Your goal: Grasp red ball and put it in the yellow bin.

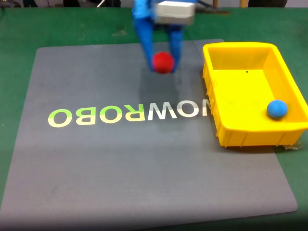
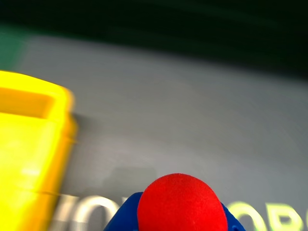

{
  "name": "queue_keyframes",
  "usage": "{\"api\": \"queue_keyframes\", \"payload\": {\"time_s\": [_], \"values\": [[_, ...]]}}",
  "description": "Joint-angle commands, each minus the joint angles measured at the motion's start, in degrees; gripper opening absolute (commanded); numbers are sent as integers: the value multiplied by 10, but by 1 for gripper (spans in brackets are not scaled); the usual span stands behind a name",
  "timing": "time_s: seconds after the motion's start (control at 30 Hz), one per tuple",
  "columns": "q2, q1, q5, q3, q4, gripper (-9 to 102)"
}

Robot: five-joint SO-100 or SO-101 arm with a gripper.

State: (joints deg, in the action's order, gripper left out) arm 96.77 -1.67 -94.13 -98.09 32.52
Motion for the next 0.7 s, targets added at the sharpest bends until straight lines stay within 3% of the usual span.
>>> {"api": "queue_keyframes", "payload": {"time_s": [0.0,0.37,0.67], "values": [[15,-64,11,52,-16,0],[3,-210,18,54,-18,0],[-9,-240,29,55,-15,0]]}}
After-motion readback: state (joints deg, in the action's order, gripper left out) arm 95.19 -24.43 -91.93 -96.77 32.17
